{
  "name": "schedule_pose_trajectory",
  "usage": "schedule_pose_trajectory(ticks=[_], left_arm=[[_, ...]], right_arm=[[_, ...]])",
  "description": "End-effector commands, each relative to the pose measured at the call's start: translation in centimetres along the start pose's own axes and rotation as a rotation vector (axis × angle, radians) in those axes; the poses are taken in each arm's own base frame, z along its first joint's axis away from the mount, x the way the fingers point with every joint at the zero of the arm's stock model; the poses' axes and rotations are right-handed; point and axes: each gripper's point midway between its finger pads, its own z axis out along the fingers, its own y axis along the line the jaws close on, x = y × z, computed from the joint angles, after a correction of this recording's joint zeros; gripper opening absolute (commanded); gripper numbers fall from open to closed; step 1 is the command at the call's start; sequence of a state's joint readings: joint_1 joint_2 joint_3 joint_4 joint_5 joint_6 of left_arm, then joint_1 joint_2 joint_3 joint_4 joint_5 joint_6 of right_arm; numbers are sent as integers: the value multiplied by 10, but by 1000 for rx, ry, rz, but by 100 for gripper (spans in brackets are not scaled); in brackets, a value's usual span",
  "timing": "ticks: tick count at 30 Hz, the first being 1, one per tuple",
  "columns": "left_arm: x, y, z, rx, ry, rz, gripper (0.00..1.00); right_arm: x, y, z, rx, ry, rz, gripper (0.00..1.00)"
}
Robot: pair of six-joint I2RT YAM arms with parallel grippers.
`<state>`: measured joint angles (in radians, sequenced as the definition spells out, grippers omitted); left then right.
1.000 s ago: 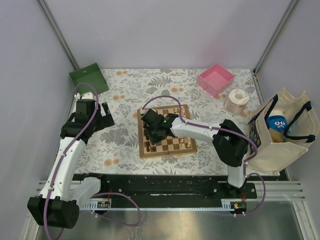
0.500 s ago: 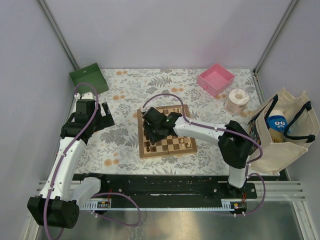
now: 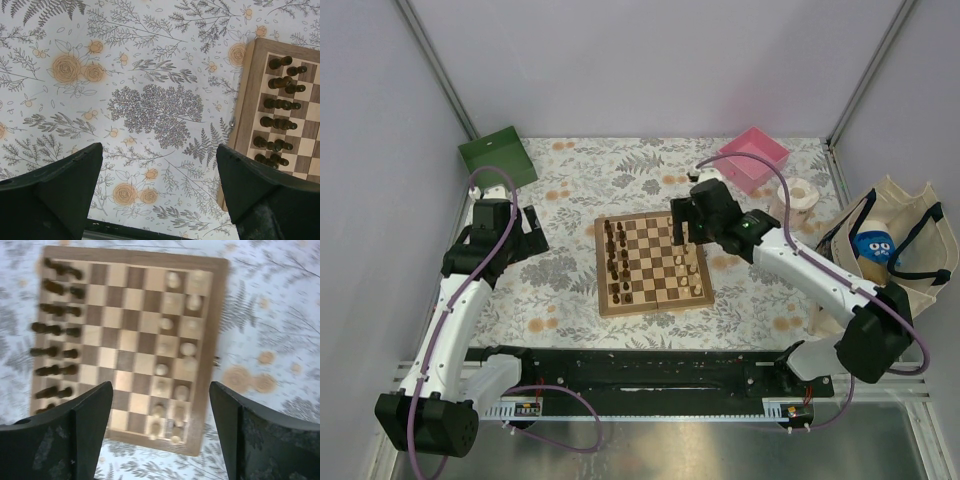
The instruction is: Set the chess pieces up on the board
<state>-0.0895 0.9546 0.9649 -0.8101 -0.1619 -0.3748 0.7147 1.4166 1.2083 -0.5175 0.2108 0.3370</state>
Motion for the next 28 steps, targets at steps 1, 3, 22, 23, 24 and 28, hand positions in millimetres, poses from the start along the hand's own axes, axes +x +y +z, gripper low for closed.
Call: schedule_pose_trajectory(ticks=[1,3,22,23,24,28], left_arm=[[-12,2,0,-16,-57,-31,99],[-13,3,1,-24,-57,-34,99],[-34,-23,15,140,-276,-251,99],[-35,-20,15,129,-290,-256,99],[-36,-18,14,122,-304,-259,99],[-40,-3,12,55,-356,-289,99]], right_arm=[[5,-60,0,117,-24,96,89],[9,-83,3,139,-19,140,91],[35,-202,-9,486,-246,297,100],[33,-205,-12,496,-279,295,99],[30,-207,-14,500,-313,294,100],[20,-217,-16,544,-383,234,99]])
